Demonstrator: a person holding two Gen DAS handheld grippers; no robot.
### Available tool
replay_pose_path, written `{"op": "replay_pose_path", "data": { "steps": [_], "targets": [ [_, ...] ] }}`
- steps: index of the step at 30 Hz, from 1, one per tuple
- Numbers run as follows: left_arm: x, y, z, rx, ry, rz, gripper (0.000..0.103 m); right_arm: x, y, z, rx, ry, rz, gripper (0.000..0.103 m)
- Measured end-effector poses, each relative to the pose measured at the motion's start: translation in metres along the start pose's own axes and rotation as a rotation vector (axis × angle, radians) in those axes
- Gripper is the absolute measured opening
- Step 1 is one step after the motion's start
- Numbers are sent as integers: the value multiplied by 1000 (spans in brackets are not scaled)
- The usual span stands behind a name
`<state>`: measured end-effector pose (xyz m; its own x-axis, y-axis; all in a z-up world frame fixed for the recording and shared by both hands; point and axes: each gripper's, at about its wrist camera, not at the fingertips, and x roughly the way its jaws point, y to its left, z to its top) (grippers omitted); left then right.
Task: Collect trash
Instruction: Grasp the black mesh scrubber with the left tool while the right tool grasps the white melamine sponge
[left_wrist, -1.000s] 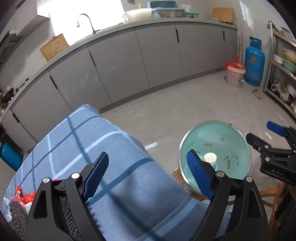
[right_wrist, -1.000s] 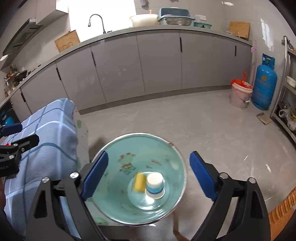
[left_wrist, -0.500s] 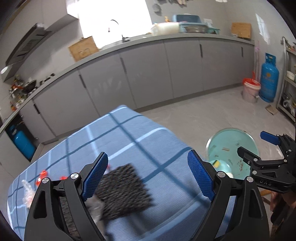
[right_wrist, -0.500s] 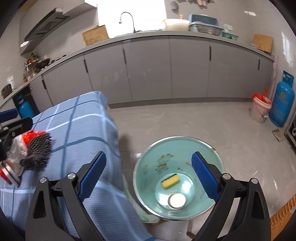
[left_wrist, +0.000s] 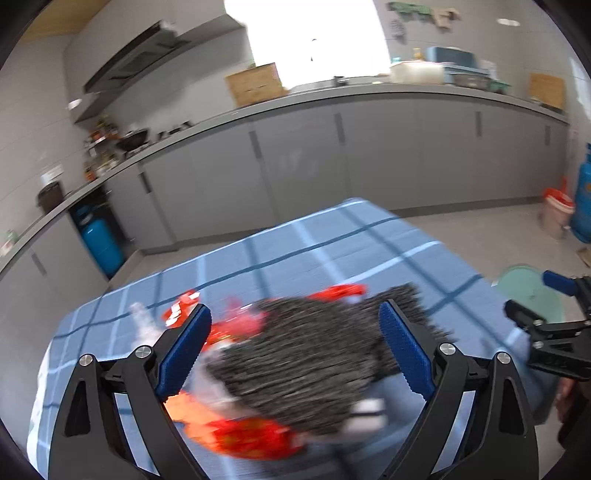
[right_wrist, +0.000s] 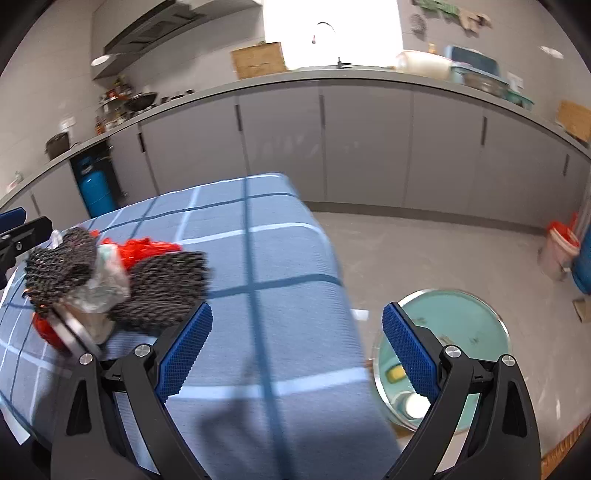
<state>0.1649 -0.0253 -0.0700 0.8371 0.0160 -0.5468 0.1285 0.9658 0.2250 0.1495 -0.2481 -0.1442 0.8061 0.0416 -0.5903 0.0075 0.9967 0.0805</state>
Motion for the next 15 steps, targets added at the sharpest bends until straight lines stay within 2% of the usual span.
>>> {"op": "replay_pose_path", "data": {
  "steps": [4,12,14,15],
  "targets": [
    [14,26,-15,-46,57,32,91,4,22,4,-31,4,29,92],
    [35,27,-27,-115,134,-57,90,8,47,8,-66,13,59,93],
    [39,26,-30,-122,145,-82,73,10,49,8,-72,18,60,93],
    [41,26,-31,-126,156,-105,51,11,50,8,-74,21,60,93]
  ]
}}
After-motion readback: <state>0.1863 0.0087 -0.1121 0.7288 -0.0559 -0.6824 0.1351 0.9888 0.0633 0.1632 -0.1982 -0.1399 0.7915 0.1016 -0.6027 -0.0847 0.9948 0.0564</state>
